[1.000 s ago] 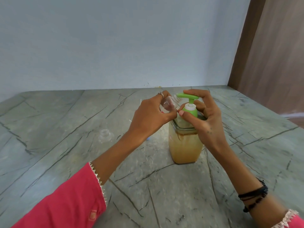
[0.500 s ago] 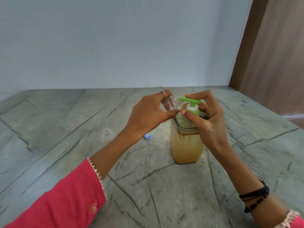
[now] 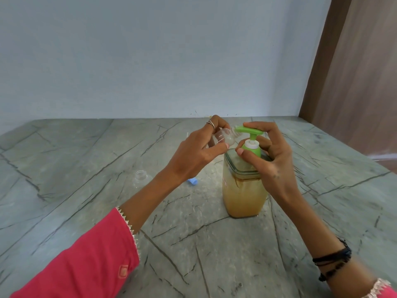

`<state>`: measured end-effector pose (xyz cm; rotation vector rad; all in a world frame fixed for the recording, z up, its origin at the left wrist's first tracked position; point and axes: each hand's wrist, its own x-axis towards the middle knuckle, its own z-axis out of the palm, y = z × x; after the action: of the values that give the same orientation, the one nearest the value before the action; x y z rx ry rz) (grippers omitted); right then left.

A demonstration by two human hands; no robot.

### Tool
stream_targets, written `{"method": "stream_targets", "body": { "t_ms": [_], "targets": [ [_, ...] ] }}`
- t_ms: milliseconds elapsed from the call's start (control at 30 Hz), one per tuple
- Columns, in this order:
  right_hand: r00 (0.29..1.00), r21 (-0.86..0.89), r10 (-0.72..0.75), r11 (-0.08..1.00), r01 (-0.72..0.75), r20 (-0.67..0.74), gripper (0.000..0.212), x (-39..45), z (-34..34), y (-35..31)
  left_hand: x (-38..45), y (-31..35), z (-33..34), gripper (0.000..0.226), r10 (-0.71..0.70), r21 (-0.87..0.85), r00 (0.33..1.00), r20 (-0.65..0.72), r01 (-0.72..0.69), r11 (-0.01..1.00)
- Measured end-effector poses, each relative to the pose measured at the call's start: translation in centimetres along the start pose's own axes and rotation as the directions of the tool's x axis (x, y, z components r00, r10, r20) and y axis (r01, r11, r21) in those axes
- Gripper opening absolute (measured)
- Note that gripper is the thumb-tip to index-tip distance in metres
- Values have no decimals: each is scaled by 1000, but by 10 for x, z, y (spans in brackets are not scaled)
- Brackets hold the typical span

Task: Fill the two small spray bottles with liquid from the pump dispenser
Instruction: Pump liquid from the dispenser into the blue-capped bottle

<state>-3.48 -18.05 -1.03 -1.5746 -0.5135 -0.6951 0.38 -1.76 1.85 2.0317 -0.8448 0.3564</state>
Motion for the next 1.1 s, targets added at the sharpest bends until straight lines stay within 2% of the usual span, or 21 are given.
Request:
{"method": "stream_targets", "body": {
  "t_ms": [167, 333, 467, 667, 833, 1000, 1100],
  "targets": [
    [999, 38, 30, 999, -29, -21, 34, 0, 0, -4, 0, 2, -1, 28, -9, -46, 1000, 12, 10, 999],
    [998, 34, 54, 998, -53, -43, 25, 0, 1, -4, -2, -2, -2, 36, 0, -51, 999, 38, 2, 999],
    [999, 5, 19, 1000, -18, -35, 31, -1, 0, -4, -1, -1, -3, 23, -24, -75, 999, 26, 26, 997],
    [1000, -24, 2, 1000, -3, -16, 40, -1, 0, -3, 0, 3, -4, 26, -33, -107, 999, 16, 34, 994],
    [999, 19, 25, 1000, -25, -21, 37, -1, -1, -5, 1, 2, -4, 21, -36, -112, 999, 21, 38, 993],
    [997, 67, 66, 996, -63, -41, 29, 1, -1, -7, 0, 1, -4, 30, -30, -94, 999, 31, 33, 995],
    [996, 61, 70, 996, -67, -52, 28, 1, -1, -8, -1, 1, -2, 24, -30, -93, 999, 43, 34, 995]
  ]
}}
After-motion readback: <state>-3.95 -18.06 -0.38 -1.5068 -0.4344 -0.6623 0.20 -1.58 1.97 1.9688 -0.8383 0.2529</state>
